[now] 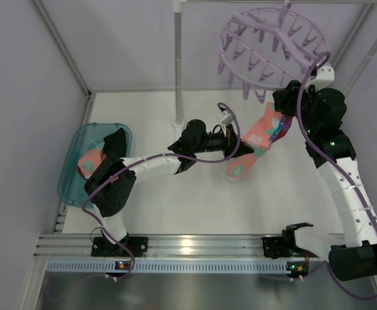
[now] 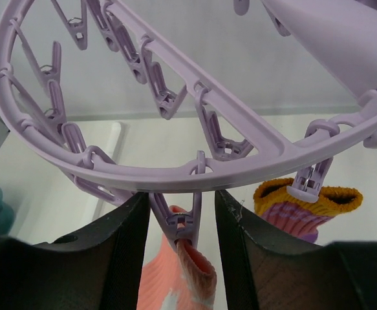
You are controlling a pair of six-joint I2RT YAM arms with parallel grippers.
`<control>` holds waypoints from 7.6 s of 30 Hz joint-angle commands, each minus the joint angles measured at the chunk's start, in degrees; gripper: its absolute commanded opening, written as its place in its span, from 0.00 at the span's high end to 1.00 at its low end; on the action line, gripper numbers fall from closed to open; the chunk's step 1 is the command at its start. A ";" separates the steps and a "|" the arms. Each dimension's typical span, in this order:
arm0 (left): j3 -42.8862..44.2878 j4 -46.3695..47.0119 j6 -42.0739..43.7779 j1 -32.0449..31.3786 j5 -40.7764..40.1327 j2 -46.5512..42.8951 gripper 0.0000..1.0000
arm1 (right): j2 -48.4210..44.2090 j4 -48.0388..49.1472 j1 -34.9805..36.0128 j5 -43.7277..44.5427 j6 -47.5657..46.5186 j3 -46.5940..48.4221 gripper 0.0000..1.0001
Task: Remove the socks clipped to the hanger
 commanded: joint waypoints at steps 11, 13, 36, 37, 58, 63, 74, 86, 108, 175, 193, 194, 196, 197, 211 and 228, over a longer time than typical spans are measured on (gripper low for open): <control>-1.50 3.38 -0.34 -0.26 0.26 -3.86 1.00 | 2.38 5.78 2.21 5.53 1.59 1.02 1.00; -1.94 3.38 -0.34 -0.26 -0.09 -3.95 1.00 | 2.91 4.99 2.21 5.19 2.12 2.08 1.00; -4.65 -46.18 0.73 13.08 -40.62 -29.93 1.00 | 1.60 -7.75 2.21 9.05 2.74 6.65 0.01; -5.89 -46.71 0.28 15.01 -40.96 -31.79 1.00 | 1.07 -8.02 2.30 9.14 3.00 6.48 0.01; -6.60 -67.11 10.21 42.27 -76.03 -43.16 1.00 | -6.84 -11.09 2.30 5.98 5.99 7.09 0.01; -8.80 -66.93 6.18 49.92 -68.33 -38.23 1.00 | -7.28 -11.53 2.21 6.15 5.20 6.57 0.01; -9.59 -67.02 -1.73 53.26 -60.06 -28.82 0.02 | -6.93 -12.85 2.21 8.44 4.14 7.97 0.01; 3.13 -67.02 0.89 24.83 -76.56 -32.35 0.02 | -1.23 -21.72 1.08 18.36 8.19 15.95 0.01; 7.37 -43.38 5.90 0.54 -40.71 -13.28 0.02 | 12.83 -18.22 -25.29 8.35 15.48 21.42 0.02; 74.89 -11.56 23.22 -7.47 -32.76 57.41 1.00 | -12.99 -13.03 -17.56 1.40 14.69 4.63 0.02; 28.83 -7.78 11.54 -7.64 -33.50 17.86 1.00 | -1.22 -16.20 -16.95 -10.26 7.57 6.21 0.08; 27.77 -7.78 10.74 -7.64 -33.50 16.89 1.00 | -0.87 -15.50 -16.86 -11.85 7.40 6.47 0.09; 24.87 -7.87 8.37 -7.73 -32.97 14.60 1.00 | -0.43 -14.00 -16.77 -13.71 7.48 7.61 0.11; 23.30 -7.87 6.88 -7.65 -32.79 13.90 1.00 | -0.34 -13.73 -16.33 -14.41 7.66 7.97 0.12; 17.04 -7.87 -3.15 -7.82 -24.01 9.50 1.00 | 1.68 -12.24 -14.48 -14.77 6.69 12.28 0.21; 14.14 -7.87 -3.85 -8.35 -20.49 6.16 1.00 | 2.12 -7.32 -5.96 -7.05 -2.27 10.26 0.38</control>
